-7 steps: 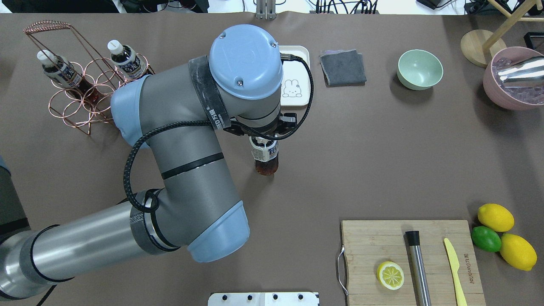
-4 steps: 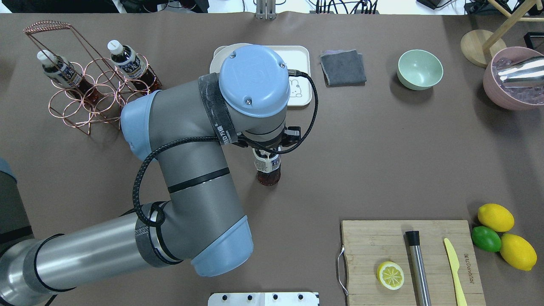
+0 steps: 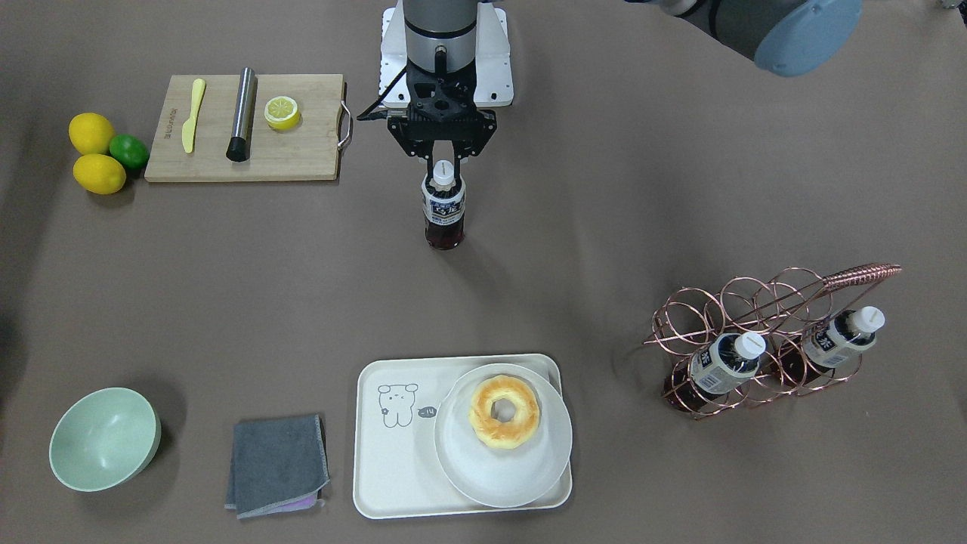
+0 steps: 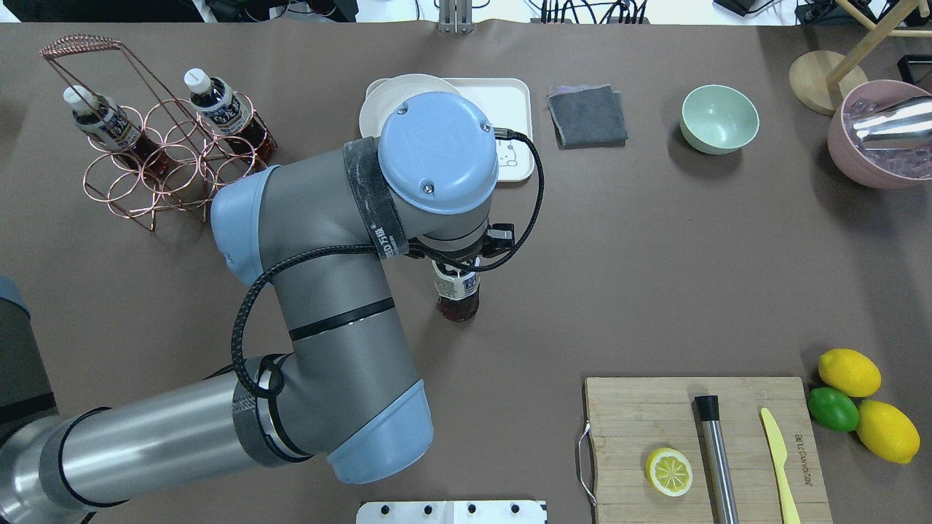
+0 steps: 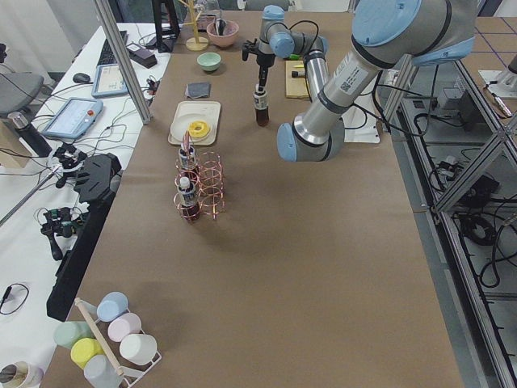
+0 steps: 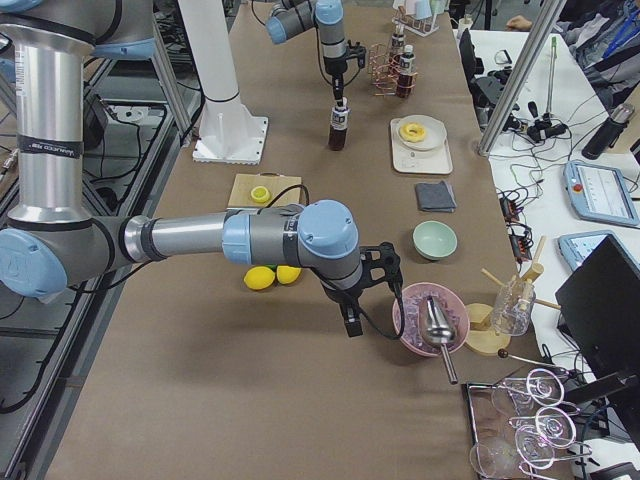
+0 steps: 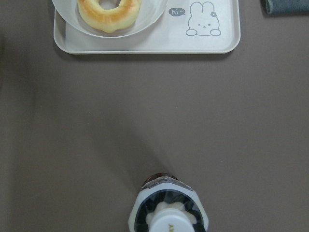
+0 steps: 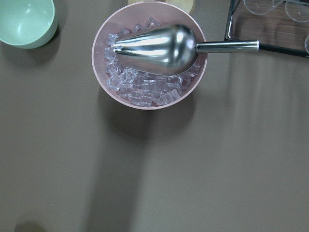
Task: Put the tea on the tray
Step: 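Carry the bottle with the left gripper and set it upright before the tray, then open the left gripper and withdraw it while the right arm reaches toward the bottle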
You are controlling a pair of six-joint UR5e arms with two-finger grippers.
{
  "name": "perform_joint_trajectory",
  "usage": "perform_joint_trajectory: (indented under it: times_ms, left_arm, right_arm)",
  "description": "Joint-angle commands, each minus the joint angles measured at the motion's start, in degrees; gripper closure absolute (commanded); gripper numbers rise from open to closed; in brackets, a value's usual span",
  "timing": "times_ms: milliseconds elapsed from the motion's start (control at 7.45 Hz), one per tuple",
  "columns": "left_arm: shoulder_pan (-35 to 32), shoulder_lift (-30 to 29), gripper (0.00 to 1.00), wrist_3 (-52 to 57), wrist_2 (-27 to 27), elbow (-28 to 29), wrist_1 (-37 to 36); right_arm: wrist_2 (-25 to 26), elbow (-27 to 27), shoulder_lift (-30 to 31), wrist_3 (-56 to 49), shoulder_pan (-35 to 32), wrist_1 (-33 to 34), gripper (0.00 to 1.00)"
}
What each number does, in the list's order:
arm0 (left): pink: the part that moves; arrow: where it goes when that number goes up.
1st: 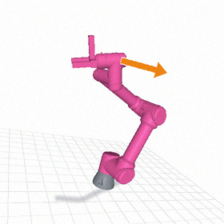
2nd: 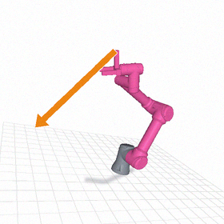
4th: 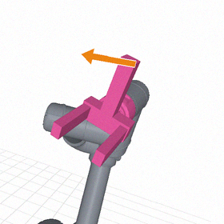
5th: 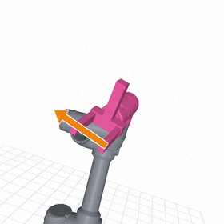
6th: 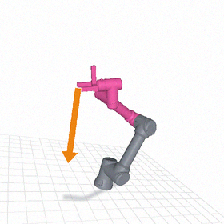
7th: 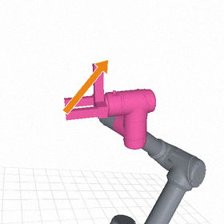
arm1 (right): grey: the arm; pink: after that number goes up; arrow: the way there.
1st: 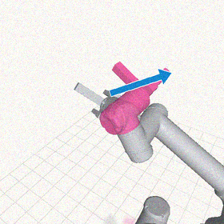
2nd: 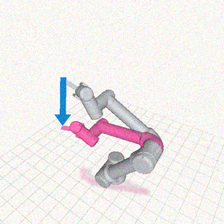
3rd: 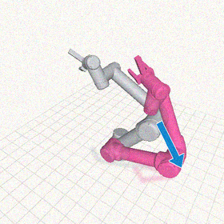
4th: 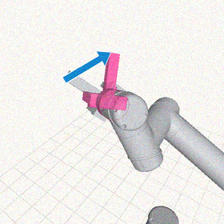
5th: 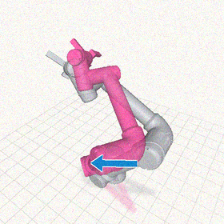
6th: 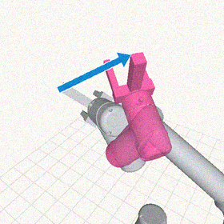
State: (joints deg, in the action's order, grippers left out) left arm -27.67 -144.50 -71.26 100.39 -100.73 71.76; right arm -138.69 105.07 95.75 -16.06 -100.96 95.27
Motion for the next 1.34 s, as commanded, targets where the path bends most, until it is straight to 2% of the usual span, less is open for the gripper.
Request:
perform_joint_trajectory:
  times_ms: [0,134,268,403,537,671,805,940,1074,1208]
  left_arm:
    - [0.77,0.28,0.13,-0.10,-1.34,-0.16,-0.04]
    - [0.69,0.36,0.07,-0.11,-1.08,-1.12,-0.13]
    - [0.08,1.32,0.07,0.16,-0.73,-3.83,-0.30]
    - [-1.15,4.72,0.07,0.42,0.32,-7.60,-0.22]
    - [-5.42,7.89,0.06,1.47,4.68,-10.42,-0.04]
    - [-8.60,12.36,0.06,7.05,8.38,-14.19,0.05]
    - [-12.46,16.15,0.06,13.37,10.42,-16.14,0.14]
    - [-16.50,18.45,0.08,18.48,13.75,-16.25,0.14]
    - [-21.24,21.60,0.08,25.84,17.78,-16.60,0.22]
    - [-27.03,24.50,0.07,33.91,22.87,-15.99,0.14]
  right_arm:
    - [0.00,0.31,-0.56,0.59,0.06,-0.08,0.00]
    - [-0.17,0.83,-1.00,1.03,0.67,0.00,0.00]
    - [-0.61,3.62,-1.10,8.08,4.07,-0.08,0.00]
    - [-0.70,7.65,-3.10,20.07,8.46,0.09,0.00]
    - [-0.44,10.74,-4.16,27.59,13.03,0.09,0.00]
    - [-0.61,12.08,-6.61,34.45,16.12,0.18,0.00]
    - [-0.53,15.74,-7.50,43.13,21.19,0.18,0.00]
    - [0.08,19.00,-10.99,55.92,27.60,0.18,0.01]
    - [2.18,20.34,-16.51,67.10,35.40,0.18,0.01]
    - [8.90,20.61,-21.61,76.18,44.71,0.27,0.01]
